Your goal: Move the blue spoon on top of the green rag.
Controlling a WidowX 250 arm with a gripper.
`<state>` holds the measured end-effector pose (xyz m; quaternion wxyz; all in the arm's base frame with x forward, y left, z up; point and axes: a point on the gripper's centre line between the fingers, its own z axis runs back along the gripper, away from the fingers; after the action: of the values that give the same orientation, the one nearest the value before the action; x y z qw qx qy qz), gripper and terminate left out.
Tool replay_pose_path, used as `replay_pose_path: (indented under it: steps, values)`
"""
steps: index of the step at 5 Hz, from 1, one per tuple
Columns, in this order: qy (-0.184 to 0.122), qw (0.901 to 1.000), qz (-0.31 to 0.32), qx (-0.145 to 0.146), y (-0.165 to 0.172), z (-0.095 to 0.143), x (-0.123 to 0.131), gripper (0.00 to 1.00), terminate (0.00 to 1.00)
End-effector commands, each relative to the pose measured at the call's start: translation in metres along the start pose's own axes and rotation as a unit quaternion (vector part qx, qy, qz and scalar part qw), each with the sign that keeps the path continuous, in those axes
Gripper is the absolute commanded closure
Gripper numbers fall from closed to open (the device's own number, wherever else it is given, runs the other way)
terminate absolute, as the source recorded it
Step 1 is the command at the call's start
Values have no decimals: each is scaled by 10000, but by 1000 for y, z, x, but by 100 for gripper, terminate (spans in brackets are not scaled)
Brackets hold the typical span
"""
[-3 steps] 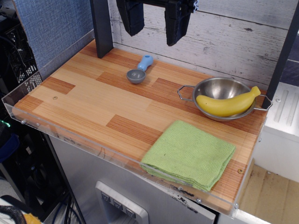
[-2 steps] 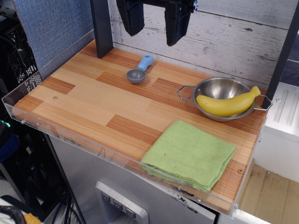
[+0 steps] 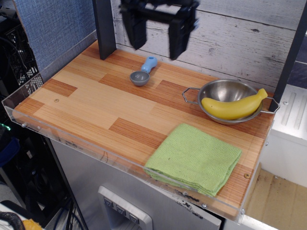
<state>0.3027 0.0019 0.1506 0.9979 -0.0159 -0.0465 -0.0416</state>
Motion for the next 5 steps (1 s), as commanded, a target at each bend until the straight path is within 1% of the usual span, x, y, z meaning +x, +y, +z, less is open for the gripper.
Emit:
replay_pose_path:
  steps: [1, 3, 4, 5]
  values:
    - [-70, 9995, 196, 221, 32, -52, 35, 0, 0]
    - [-18, 9977, 473, 495, 50, -94, 59, 0, 0]
    - [-47, 9961, 598, 653, 66, -93, 67, 0, 0]
    - [-178, 9942, 730, 767, 81, -81, 68, 0, 0]
